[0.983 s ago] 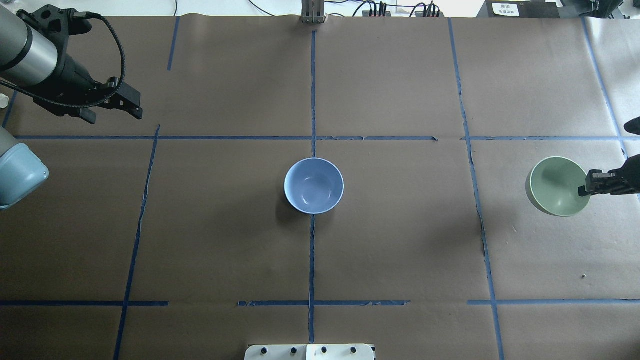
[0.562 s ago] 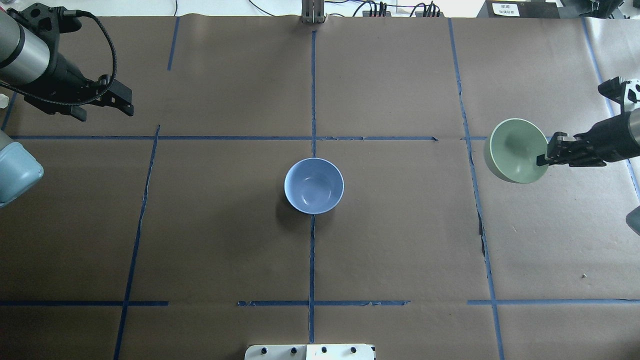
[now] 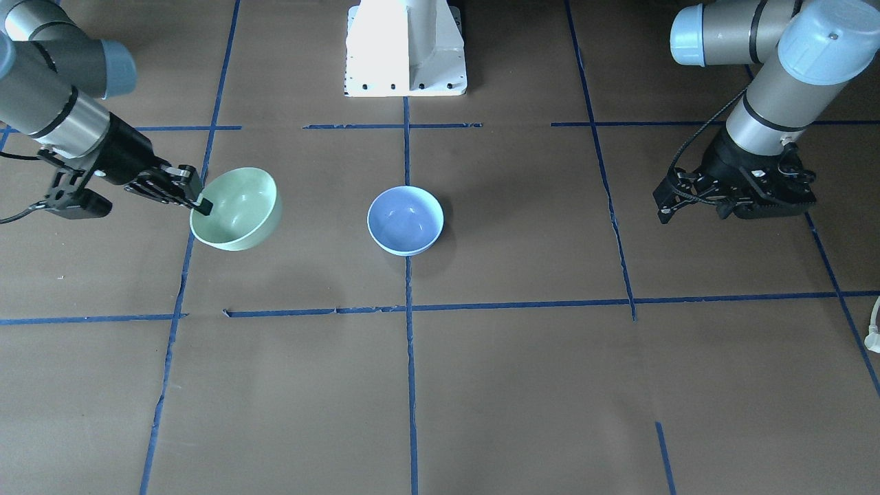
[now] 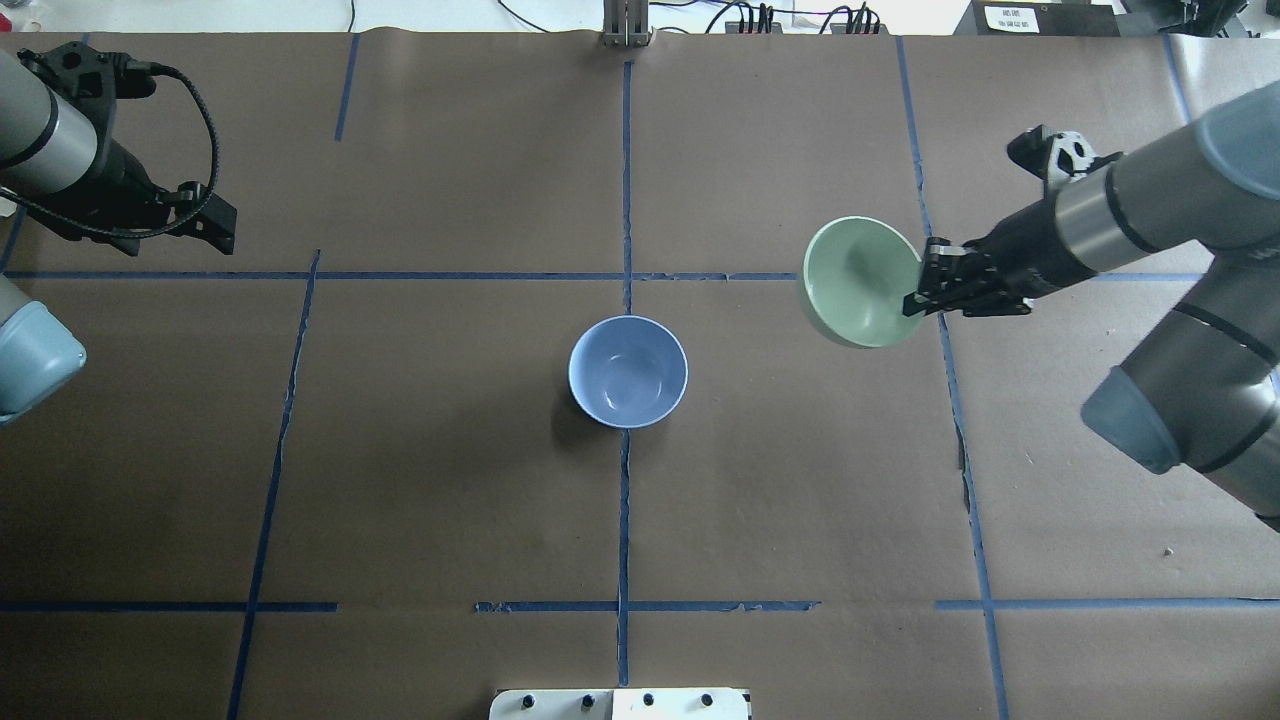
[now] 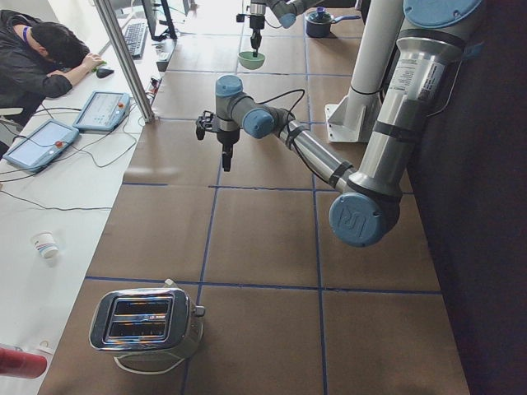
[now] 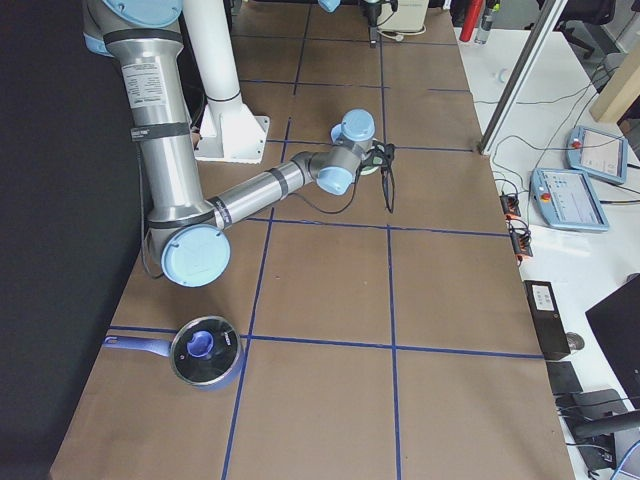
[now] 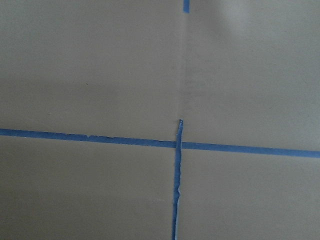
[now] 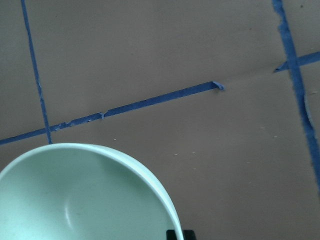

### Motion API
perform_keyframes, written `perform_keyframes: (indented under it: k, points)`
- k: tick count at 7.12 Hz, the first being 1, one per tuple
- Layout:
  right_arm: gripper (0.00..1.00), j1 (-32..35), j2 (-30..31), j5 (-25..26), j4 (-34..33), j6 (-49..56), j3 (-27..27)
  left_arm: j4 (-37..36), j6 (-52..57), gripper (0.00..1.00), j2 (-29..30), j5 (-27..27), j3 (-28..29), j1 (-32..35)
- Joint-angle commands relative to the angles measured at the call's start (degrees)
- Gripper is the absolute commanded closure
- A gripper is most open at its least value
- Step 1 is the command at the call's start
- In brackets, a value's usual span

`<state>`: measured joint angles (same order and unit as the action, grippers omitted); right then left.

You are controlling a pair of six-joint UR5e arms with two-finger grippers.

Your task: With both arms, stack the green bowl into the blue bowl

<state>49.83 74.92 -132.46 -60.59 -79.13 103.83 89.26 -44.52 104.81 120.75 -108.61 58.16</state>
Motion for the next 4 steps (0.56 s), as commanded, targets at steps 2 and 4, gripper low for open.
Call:
perform_keyframes:
  k: [2,4]
  points:
    - [1.00,-11.04,-9.87,8.94,-10.16,-1.46,-1.25,-0.05,15.12,0.00,-3.73,-0.08,1.82,5.55]
    - [1.00,-13.34,-13.89,10.81,-10.25,-2.85,-4.40,0.04,18.40,0.00,-3.91,0.09,3.84,7.84]
